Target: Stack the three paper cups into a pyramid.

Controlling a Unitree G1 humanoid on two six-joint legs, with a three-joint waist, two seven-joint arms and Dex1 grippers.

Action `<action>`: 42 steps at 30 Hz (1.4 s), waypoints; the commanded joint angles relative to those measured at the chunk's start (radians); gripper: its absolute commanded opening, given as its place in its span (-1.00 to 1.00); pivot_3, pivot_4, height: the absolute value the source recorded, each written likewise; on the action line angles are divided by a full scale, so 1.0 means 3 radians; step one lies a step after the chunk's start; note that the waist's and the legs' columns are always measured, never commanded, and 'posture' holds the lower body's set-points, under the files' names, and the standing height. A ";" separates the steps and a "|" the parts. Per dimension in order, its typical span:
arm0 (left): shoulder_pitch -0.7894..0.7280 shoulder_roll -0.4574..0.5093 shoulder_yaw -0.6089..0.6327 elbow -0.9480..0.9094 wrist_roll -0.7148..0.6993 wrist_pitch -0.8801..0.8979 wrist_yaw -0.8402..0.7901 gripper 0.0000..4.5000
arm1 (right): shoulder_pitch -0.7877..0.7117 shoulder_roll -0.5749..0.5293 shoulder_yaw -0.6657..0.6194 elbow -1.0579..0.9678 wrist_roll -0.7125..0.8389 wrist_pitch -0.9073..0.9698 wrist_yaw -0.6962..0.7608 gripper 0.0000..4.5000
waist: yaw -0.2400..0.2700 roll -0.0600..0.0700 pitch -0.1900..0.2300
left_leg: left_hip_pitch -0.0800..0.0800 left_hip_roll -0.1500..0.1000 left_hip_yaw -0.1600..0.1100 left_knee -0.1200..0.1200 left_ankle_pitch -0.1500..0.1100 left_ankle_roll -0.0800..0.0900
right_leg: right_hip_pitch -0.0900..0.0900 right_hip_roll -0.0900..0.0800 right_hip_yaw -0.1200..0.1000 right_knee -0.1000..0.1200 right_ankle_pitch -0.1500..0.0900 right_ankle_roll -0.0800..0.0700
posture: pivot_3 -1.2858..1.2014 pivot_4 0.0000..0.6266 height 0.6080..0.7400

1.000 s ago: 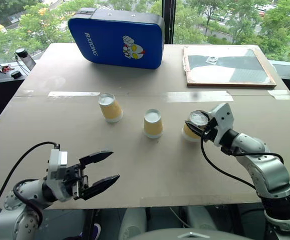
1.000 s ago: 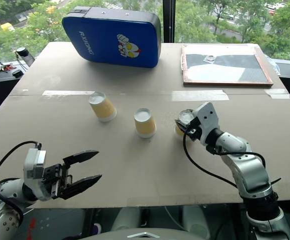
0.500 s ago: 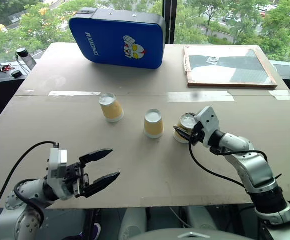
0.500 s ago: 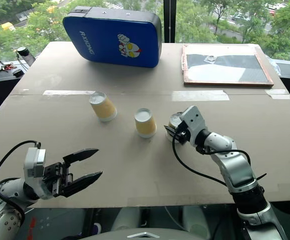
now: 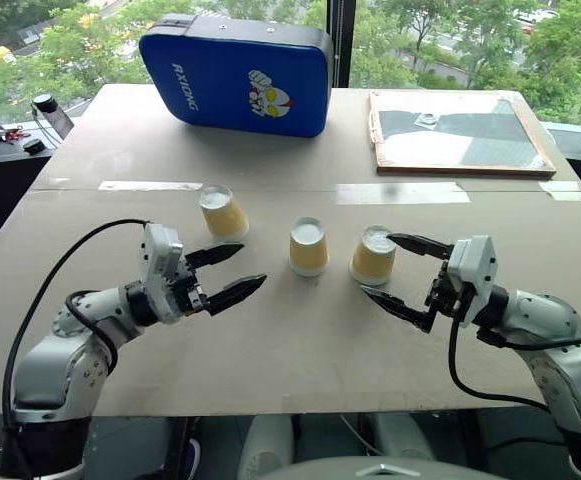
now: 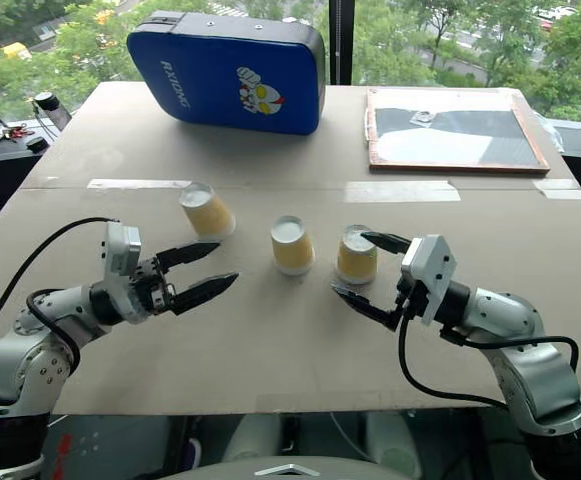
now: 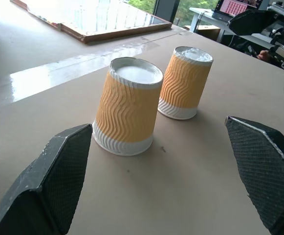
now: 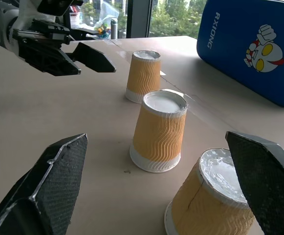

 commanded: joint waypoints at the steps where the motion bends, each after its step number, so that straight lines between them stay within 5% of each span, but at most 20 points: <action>1: -0.0254 0.0022 -0.0168 0.0173 0.0109 0.0041 -0.0064 1.00 | 0.0131 -0.0028 -0.0145 -0.0231 -0.0061 -0.0052 -0.0149 0.99 | -0.0003 0.0000 0.0000 | 0.0000 0.0000 0.0000 0.0000 0.0000 0.0000 | 0.0000 0.0001 0.0000 0.0000 0.0000 0.0000 | 0.03 -0.52 1.00; 8: -0.1036 -0.0276 -0.0705 0.0869 0.0508 -0.0153 -0.0239 1.00 | 0.0739 0.0029 -0.0403 -0.0625 0.0002 -0.0199 -0.0298 0.99 | 0.0058 0.0001 0.0001 | -0.0023 -0.0001 0.0005 0.0016 0.0000 0.0000 | -0.0008 0.0002 -0.0013 -0.0001 0.0000 0.0000 | 0.03 -0.52 1.00; 20: -0.1644 -0.0672 -0.1036 0.1749 0.0931 -0.0612 -0.0657 1.00 | 0.1930 0.0166 -0.0793 -0.0977 -0.0156 -0.0785 -0.0268 0.99 | 0.0052 0.0000 0.0001 | -0.0025 -0.0003 -0.0001 0.0025 0.0000 0.0000 | -0.0006 0.0004 -0.0015 0.0001 0.0000 0.0001 | 0.03 -0.52 1.00; 25: -0.1684 -0.0701 -0.1020 0.1848 0.0947 -0.0672 -0.0818 0.12 | 0.2148 0.0187 -0.0851 -0.0969 -0.0157 -0.0926 -0.0235 1.00 | 0.0051 0.0000 0.0001 | -0.0025 -0.0003 -0.0001 0.0025 0.0000 0.0000 | -0.0005 0.0004 -0.0015 0.0000 0.0000 0.0001 | 0.03 -0.52 1.00; 42: -0.1812 -0.1038 -0.1087 0.2160 0.1199 -0.1159 -0.0930 0.10 | 0.2343 0.0312 -0.0714 -0.1009 -0.0336 -0.1077 -0.0350 1.00 | 0.0098 0.0001 0.0001 | -0.0026 -0.0004 -0.0005 0.0028 0.0000 0.0000 | -0.0003 0.0004 -0.0019 0.0001 0.0000 0.0001 | 0.03 -0.52 1.00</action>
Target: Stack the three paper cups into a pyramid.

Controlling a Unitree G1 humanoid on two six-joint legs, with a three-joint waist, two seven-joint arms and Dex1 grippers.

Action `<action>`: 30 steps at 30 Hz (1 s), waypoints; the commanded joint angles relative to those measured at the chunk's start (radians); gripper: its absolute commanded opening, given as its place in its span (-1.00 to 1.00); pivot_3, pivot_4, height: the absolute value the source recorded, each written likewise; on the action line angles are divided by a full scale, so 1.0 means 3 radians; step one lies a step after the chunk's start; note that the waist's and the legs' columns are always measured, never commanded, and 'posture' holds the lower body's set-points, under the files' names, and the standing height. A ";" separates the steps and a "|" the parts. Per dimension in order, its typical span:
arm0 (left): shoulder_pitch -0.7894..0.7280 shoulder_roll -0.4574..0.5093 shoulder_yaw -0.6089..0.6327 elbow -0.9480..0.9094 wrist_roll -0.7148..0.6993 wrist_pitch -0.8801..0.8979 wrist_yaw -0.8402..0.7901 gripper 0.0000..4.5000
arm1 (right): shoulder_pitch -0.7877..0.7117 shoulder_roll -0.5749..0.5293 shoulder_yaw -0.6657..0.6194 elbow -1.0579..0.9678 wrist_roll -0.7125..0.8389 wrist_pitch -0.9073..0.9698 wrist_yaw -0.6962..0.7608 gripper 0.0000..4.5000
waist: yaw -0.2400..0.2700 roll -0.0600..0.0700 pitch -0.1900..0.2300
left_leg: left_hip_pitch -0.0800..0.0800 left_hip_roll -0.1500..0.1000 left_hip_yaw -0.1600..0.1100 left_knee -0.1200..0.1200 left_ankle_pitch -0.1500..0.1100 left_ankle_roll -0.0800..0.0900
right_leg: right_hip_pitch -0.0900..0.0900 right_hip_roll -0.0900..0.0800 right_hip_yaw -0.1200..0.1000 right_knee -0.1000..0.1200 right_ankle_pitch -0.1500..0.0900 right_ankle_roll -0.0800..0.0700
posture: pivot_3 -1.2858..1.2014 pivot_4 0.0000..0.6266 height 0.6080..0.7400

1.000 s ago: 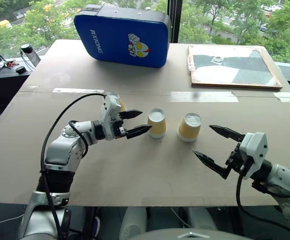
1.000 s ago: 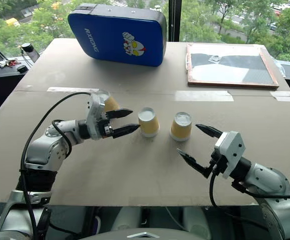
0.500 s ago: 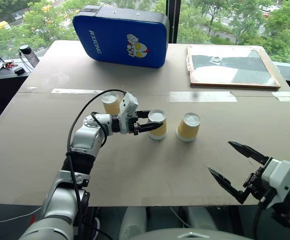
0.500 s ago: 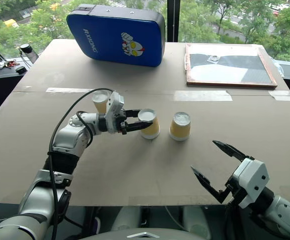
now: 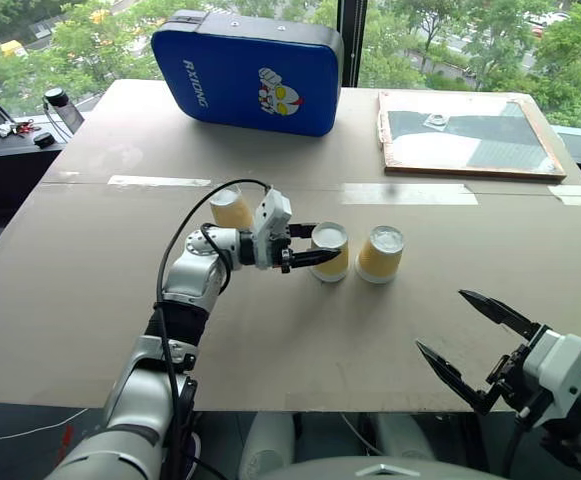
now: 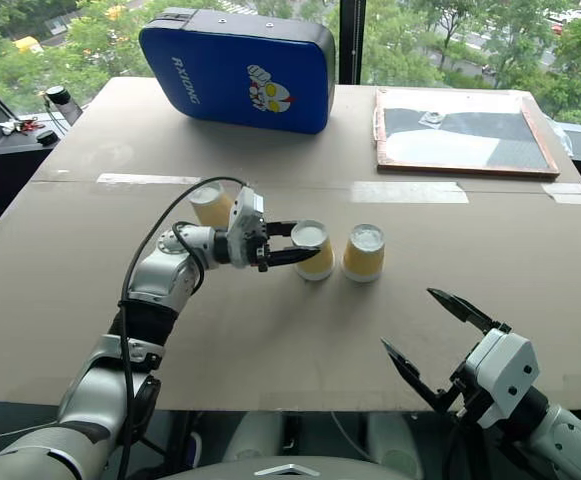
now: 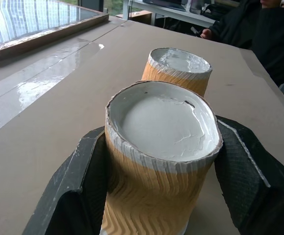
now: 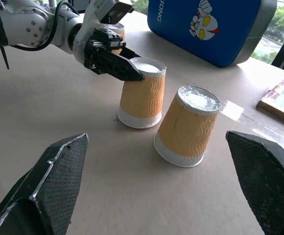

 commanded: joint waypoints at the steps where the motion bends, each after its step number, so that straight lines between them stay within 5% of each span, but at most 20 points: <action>1: -0.0075 -0.0050 0.0008 0.0053 0.0042 -0.0149 -0.0040 0.10 | 0.0089 0.0027 -0.0048 -0.0182 0.0017 -0.0082 -0.0036 1.00 | 0.0004 0.0000 0.0000 | 0.0000 0.0000 0.0000 0.0000 0.0000 0.0000 | 0.0000 0.0000 0.0000 0.0000 0.0000 0.0000 | 0.03 -0.52 1.00; 17: -0.0091 -0.0255 -0.0003 0.0270 0.0104 -0.0384 -0.0108 0.10 | 0.0174 0.0014 -0.0088 -0.0270 0.0019 -0.0043 -0.0087 1.00 | 0.0009 0.0000 -0.0002 | 0.0000 -0.0001 -0.0005 0.0004 0.0000 0.0000 | 0.0004 0.0000 -0.0004 0.0001 0.0000 0.0000 | 0.03 -0.52 1.00; 20: -0.0056 -0.0246 0.0008 0.0206 0.0047 -0.0331 -0.0173 0.75 | 0.0138 -0.0014 -0.0085 -0.0266 0.0044 -0.0014 -0.0085 1.00 | 0.0009 0.0000 -0.0002 | 0.0000 -0.0001 -0.0005 0.0004 0.0000 0.0000 | 0.0004 -0.0001 -0.0004 0.0001 0.0000 0.0000 | 0.03 -0.52 1.00; 23: 0.0048 -0.0165 0.0125 -0.0008 -0.0027 -0.0225 -0.0070 0.89 | 0.0032 -0.0069 -0.0092 -0.0221 0.0124 0.0025 -0.0056 1.00 | 0.0001 0.0000 -0.0002 | 0.0000 -0.0001 -0.0006 0.0004 0.0000 0.0000 | 0.0004 0.0000 -0.0005 0.0001 0.0000 0.0000 | 0.03 -0.52 1.00; 30: 0.0596 0.0252 0.0473 -0.0976 -0.0421 0.0402 0.0089 0.89 | -0.0593 -0.0295 -0.0156 0.0085 0.0525 0.0247 0.0049 1.00 | -0.0077 0.0000 -0.0004 | 0.0001 0.0003 -0.0011 0.0004 0.0000 0.0000 | 0.0004 0.0001 -0.0003 0.0003 0.0000 0.0000 | 0.03 -0.52 1.00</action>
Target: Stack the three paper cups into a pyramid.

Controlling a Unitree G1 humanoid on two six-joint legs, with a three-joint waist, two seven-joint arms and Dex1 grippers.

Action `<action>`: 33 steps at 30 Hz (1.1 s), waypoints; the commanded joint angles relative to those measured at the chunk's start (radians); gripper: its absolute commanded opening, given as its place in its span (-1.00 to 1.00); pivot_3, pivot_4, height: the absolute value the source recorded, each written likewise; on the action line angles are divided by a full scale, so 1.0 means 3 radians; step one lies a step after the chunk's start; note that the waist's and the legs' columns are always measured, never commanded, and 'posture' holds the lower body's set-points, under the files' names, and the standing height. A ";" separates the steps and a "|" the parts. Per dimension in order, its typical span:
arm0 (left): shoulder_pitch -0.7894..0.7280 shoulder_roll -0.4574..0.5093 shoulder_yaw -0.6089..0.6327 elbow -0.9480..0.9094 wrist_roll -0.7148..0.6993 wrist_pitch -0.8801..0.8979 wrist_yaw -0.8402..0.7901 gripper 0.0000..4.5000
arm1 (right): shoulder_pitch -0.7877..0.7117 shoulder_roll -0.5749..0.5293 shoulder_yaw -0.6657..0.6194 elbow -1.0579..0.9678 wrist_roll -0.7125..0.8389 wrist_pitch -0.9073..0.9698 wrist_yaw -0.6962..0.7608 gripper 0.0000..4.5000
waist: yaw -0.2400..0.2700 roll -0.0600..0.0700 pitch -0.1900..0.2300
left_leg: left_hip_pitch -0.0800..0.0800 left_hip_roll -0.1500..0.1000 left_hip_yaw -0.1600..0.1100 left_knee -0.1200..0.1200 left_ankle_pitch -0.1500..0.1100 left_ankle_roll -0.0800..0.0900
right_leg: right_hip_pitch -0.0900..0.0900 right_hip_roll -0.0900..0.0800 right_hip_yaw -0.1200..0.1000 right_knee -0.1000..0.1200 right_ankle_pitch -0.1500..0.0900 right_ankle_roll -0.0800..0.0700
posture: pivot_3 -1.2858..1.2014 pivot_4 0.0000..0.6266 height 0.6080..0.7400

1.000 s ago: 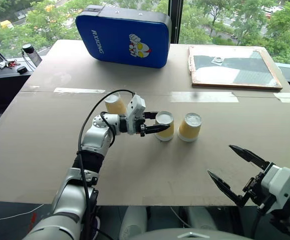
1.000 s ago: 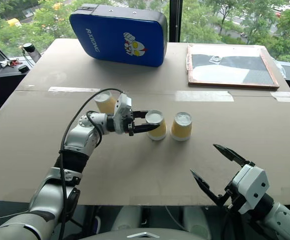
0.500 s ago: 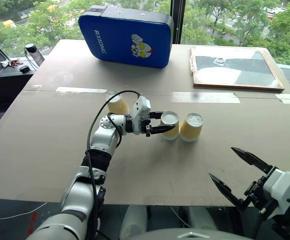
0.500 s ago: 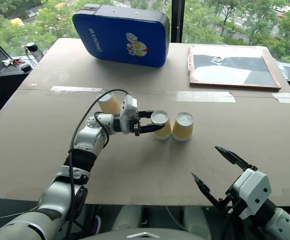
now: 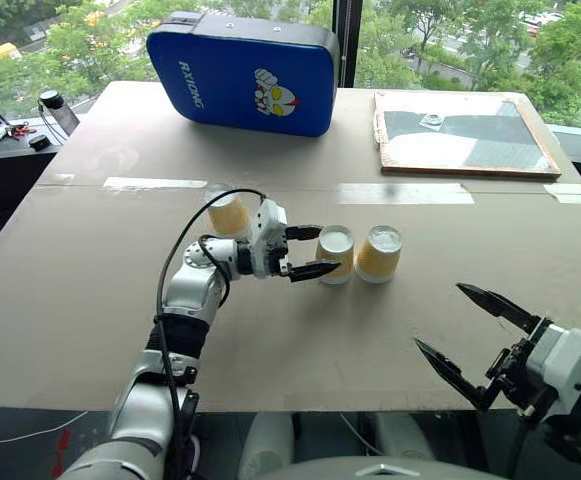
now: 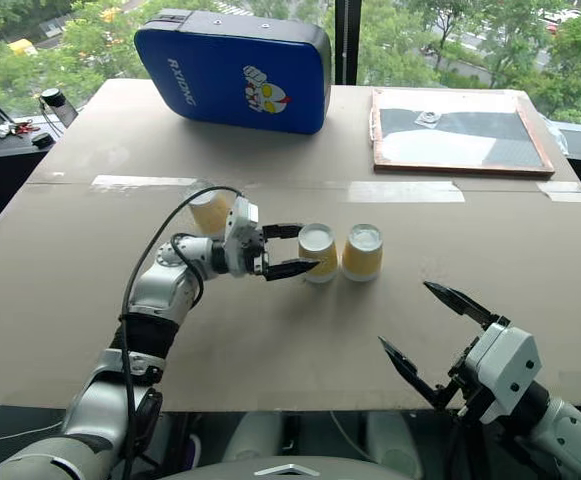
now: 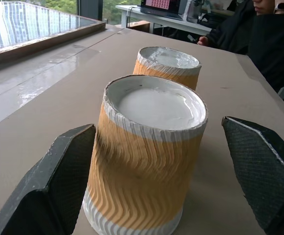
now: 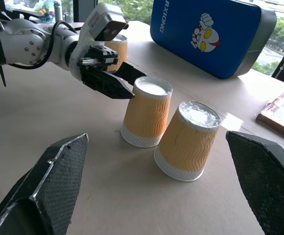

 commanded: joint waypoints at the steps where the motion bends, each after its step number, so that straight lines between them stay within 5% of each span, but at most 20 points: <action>1: 0.0226 0.0173 0.0247 -0.0586 -0.0300 0.0334 0.0125 0.89 | -0.0291 -0.0118 -0.0142 0.0138 0.0276 0.0112 0.0063 1.00 | -0.0015 0.0002 0.0000 | 0.0002 0.0000 -0.0008 0.0000 0.0000 0.0000 | 0.0001 -0.0002 0.0004 0.0001 0.0000 0.0000 | 0.03 -0.52 1.00; 8: 0.1090 0.0526 0.1090 -0.1006 -0.0560 0.0489 0.0545 0.89 | -0.1274 -0.0557 -0.0258 0.0536 0.1094 0.0586 0.0314 1.00 | -0.0052 0.0004 0.0001 | 0.0005 0.0002 -0.0012 -0.0001 0.0000 0.0000 | 0.0002 -0.0003 0.0005 0.0001 0.0000 0.0000 | 0.03 -0.52 1.00; 13: 0.1028 0.0516 0.1284 -0.0778 -0.0419 0.0423 0.1054 0.89 | -0.1680 -0.0694 -0.0257 0.0638 0.1558 0.0892 0.0364 1.00 | 0.0070 0.0001 0.0001 | 0.0003 -0.0002 -0.0031 -0.0003 0.0000 0.0000 | 0.0003 -0.0003 -0.0013 0.0003 0.0000 -0.0001 | 0.03 -0.52 1.00; 18: 0.0793 0.0599 0.1319 -0.0501 -0.0349 0.0371 0.1219 0.89 | -0.1837 -0.0787 -0.0305 0.0657 0.1863 0.1096 0.0459 1.00 | 0.0081 -0.0002 0.0001 | -0.0006 -0.0010 -0.0039 0.0002 0.0000 0.0001 | 0.0005 -0.0011 -0.0018 -0.0001 0.0001 0.0000 | 0.03 -0.52 1.00; 33: -0.0144 0.0541 0.0813 0.0286 0.0080 0.0249 0.1327 0.89 | -0.1570 -0.0697 -0.0454 0.0490 0.1640 0.0981 0.0455 1.00 | 0.0062 -0.0002 0.0001 | -0.0006 -0.0010 -0.0045 0.0002 0.0000 0.0000 | 0.0005 -0.0007 -0.0024 0.0001 0.0001 0.0000 | 0.03 -0.52 1.00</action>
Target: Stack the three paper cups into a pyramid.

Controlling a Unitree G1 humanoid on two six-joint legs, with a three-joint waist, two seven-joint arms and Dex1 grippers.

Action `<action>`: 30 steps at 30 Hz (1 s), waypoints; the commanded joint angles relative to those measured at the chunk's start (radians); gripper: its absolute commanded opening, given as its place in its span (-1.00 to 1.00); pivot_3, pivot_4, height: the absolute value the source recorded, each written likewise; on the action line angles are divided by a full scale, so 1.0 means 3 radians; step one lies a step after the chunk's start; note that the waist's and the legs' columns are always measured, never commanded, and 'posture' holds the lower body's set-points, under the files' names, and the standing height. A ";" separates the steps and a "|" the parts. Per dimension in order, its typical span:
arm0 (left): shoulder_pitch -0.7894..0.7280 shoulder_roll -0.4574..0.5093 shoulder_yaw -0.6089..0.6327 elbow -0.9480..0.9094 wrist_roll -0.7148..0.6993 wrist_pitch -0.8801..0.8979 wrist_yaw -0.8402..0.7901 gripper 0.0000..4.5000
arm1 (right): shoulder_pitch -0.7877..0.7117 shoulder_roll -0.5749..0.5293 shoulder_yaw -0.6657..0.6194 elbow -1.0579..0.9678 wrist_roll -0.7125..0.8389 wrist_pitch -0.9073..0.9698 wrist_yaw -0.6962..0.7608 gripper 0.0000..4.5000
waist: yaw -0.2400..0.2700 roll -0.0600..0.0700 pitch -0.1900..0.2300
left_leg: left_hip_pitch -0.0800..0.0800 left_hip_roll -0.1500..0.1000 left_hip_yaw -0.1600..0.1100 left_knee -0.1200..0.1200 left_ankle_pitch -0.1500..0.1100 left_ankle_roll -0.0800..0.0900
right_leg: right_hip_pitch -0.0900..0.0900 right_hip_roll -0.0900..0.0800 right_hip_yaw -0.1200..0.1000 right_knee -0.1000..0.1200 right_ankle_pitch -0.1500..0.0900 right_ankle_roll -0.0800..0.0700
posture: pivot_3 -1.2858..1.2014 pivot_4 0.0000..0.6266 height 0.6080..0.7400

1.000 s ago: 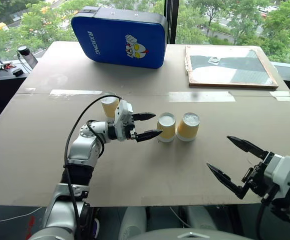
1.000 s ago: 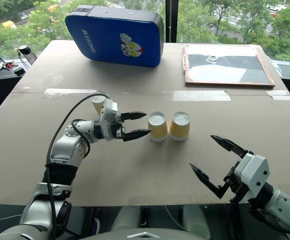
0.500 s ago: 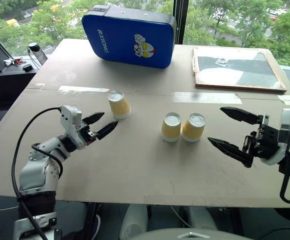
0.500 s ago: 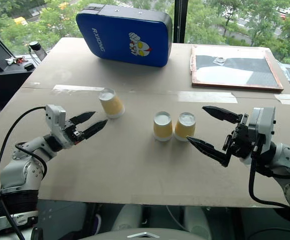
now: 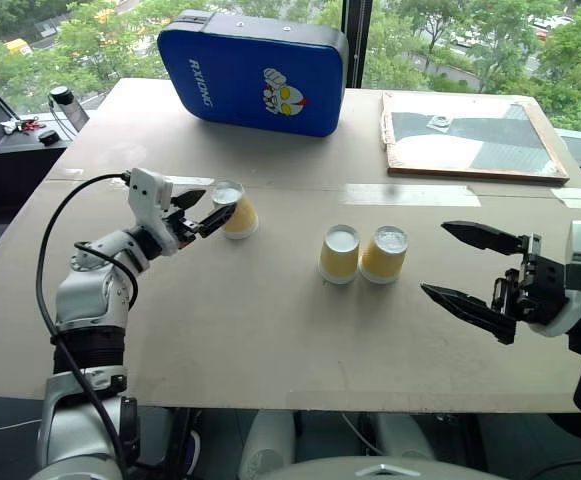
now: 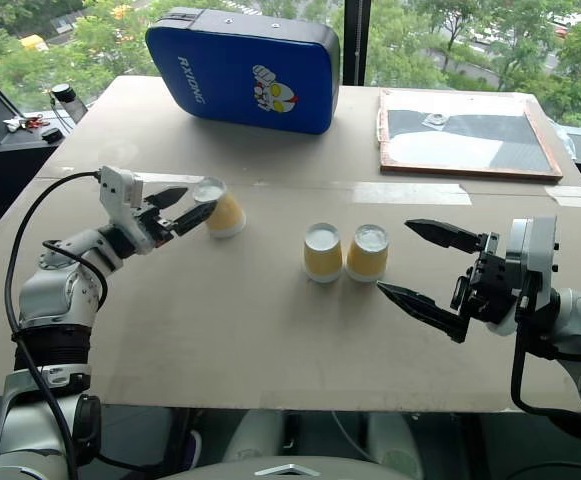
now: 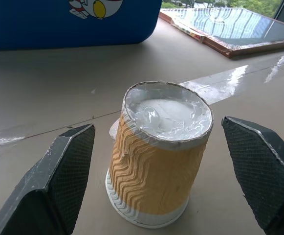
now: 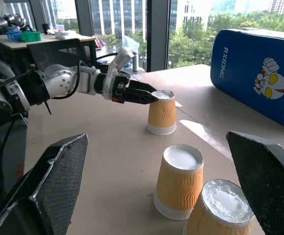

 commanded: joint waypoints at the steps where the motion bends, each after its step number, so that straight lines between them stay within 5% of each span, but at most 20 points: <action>1: -0.0175 -0.0045 -0.0077 0.0115 0.0068 -0.0133 -0.0016 0.89 | 0.0033 0.0020 -0.0111 -0.0158 -0.0010 -0.0056 -0.0054 1.00 | 0.0000 0.0000 0.0000 | 0.0000 0.0000 0.0000 0.0000 0.0000 0.0000 | 0.0000 0.0000 0.0000 0.0000 0.0000 0.0000 | 0.03 -0.52 1.00; 3: -0.0234 -0.0070 -0.0118 0.0206 0.0097 -0.0185 -0.0057 0.79 | 0.0059 0.0021 -0.0129 -0.0190 -0.0010 -0.0043 -0.0091 1.00 | 0.0000 0.0000 0.0000 | 0.0000 -0.0001 0.0001 0.0000 0.0000 0.0000 | 0.0000 0.0000 0.0000 0.0000 0.0000 0.0000 | 0.03 -0.52 1.00; 8: -0.0284 -0.0049 -0.0168 0.0296 0.0159 -0.0309 -0.0177 0.08 | 0.0102 0.0007 -0.0159 -0.0268 0.0010 -0.0007 -0.0199 1.00 | -0.0005 0.0000 0.0000 | 0.0000 0.0000 0.0000 0.0000 0.0000 0.0000 | 0.0000 0.0000 0.0001 0.0000 0.0000 0.0000 | 0.03 -0.52 1.00; 13: -0.0595 0.0031 -0.0212 0.0180 -0.0065 -0.0062 -0.0602 0.07 | 0.0157 0.0019 -0.0199 -0.0347 0.0008 0.0020 -0.0382 1.00 | 0.0011 -0.0002 0.0001 | -0.0002 -0.0001 -0.0001 0.0000 0.0000 0.0000 | 0.0000 0.0000 -0.0002 0.0000 0.0000 0.0000 | 0.03 -0.52 1.00; 20: -0.1314 -0.0093 -0.0631 -0.0272 -0.0534 0.1049 -0.1192 0.07 | 0.0652 0.0185 -0.0427 -0.0413 -0.0253 -0.0167 -0.0359 1.00 | 0.0012 -0.0002 0.0001 | -0.0010 -0.0009 -0.0002 0.0004 0.0001 -0.0001 | 0.0001 -0.0002 -0.0009 -0.0002 -0.0001 0.0001 | 0.03 -0.52 1.00; 30: -0.1964 -0.0572 -0.1152 0.0143 -0.0314 0.1008 -0.1534 0.07 | 0.1532 0.0486 -0.0894 -0.0562 -0.0543 -0.0471 -0.0237 1.00 | -0.0082 0.0006 0.0003 | -0.0005 -0.0011 -0.0005 0.0005 0.0000 0.0000 | 0.0001 0.0004 0.0003 0.0000 -0.0001 0.0001 | 0.03 -0.52 1.00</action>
